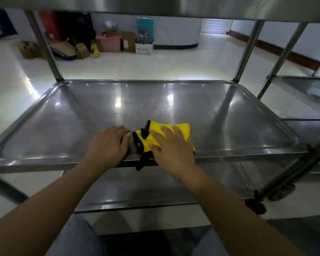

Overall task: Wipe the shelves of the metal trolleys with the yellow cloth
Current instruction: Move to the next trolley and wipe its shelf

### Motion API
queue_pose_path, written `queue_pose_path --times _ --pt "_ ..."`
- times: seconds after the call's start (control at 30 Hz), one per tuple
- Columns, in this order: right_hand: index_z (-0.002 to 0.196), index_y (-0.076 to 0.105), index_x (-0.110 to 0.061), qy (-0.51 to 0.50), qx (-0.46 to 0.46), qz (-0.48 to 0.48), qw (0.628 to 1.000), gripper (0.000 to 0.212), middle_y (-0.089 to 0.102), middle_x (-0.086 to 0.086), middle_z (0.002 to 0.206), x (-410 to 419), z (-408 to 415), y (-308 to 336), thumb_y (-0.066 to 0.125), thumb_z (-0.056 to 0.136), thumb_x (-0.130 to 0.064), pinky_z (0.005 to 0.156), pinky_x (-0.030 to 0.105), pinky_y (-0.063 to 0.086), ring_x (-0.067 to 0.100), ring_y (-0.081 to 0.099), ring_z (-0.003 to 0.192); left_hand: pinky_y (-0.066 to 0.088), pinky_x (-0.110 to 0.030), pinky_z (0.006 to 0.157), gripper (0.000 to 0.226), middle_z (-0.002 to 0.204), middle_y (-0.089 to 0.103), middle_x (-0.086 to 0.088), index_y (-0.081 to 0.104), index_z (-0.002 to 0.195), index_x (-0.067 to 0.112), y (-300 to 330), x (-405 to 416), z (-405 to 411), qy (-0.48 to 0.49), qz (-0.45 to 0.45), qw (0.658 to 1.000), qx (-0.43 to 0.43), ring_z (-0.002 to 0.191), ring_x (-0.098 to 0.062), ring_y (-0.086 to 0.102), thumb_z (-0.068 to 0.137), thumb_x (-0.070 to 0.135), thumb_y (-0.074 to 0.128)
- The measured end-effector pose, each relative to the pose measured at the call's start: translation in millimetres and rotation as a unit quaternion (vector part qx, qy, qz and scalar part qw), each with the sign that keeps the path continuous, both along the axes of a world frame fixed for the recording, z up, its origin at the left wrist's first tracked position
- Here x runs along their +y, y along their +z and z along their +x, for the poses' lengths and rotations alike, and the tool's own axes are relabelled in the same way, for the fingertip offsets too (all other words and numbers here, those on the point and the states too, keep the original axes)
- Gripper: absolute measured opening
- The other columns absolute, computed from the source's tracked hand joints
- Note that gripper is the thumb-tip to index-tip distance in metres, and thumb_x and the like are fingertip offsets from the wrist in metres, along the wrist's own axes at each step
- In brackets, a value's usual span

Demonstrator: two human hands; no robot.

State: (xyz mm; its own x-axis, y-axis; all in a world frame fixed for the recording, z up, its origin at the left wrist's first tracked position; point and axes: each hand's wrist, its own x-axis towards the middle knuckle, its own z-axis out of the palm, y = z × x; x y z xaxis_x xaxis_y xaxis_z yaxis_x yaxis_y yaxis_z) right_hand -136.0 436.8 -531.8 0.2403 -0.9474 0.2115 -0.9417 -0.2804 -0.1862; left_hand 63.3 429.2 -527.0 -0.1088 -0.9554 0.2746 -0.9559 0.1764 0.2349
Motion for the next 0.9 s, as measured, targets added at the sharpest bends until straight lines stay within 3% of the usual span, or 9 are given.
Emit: queue_pose_path --times 0.1,0.27,0.53,0.8,0.9 --pt "0.142 0.031 -0.046 0.047 0.000 0.024 0.999 0.048 0.022 -0.009 0.156 -4.9 12.0 3.2 0.036 0.095 -0.053 0.108 0.057 0.022 0.021 0.012 0.145 0.043 -0.043 0.099 0.058 0.129 0.060 -0.004 0.062 0.124 0.018 3.1 0.9 9.1 -0.003 0.028 0.999 0.017 0.122 -0.026 0.052 0.090 0.044 0.022" --pt "0.141 0.030 -0.049 -0.014 -0.001 0.023 1.000 0.048 0.024 -0.014 0.155 -10.7 -44.5 5.1 0.036 0.094 -0.056 0.107 0.050 0.033 0.015 0.014 0.145 0.039 -0.041 0.105 0.045 0.144 0.049 0.004 0.056 0.132 0.028 -0.8 6.3 68.4 0.046 0.039 0.998 -0.018 0.132 -0.020 0.044 0.098 0.049 0.035" --pt "0.139 0.040 -0.036 -0.104 0.037 -0.010 0.994 0.047 0.036 -0.003 0.149 -19.9 -23.2 5.3 0.039 0.094 -0.047 0.100 0.059 0.035 0.027 0.028 0.136 0.046 -0.039 0.093 0.052 0.129 0.062 -0.004 0.061 0.127 0.020 -19.7 45.0 154.7 0.117 -0.024 0.992 -0.049 0.119 -0.024 0.056 0.095 0.046 0.028" --pt "0.143 0.028 -0.045 0.094 0.031 0.022 0.995 0.047 0.022 -0.008 0.156 -7.8 140.0 6.7 0.035 0.097 -0.050 0.111 0.054 0.024 0.024 0.015 0.143 0.042 -0.037 0.093 0.053 0.125 0.063 0.000 0.063 0.123 0.019 -14.1 36.2 158.5 0.121 -0.033 0.992 -0.029 0.114 -0.024 0.056 0.087 0.037 0.027" --pt "0.143 0.027 -0.046 0.119 0.022 0.047 0.991 0.047 0.018 -0.011 0.157 -12.1 175.7 10.4 0.032 0.097 -0.053 0.111 0.056 0.017 0.020 0.009 0.145 0.041 -0.037 0.096 0.054 0.130 0.059 0.003 0.058 0.127 0.022 -11.5 33.4 165.7 0.120 -0.018 0.992 -0.032 0.120 -0.021 0.051 0.086 0.037 0.027"
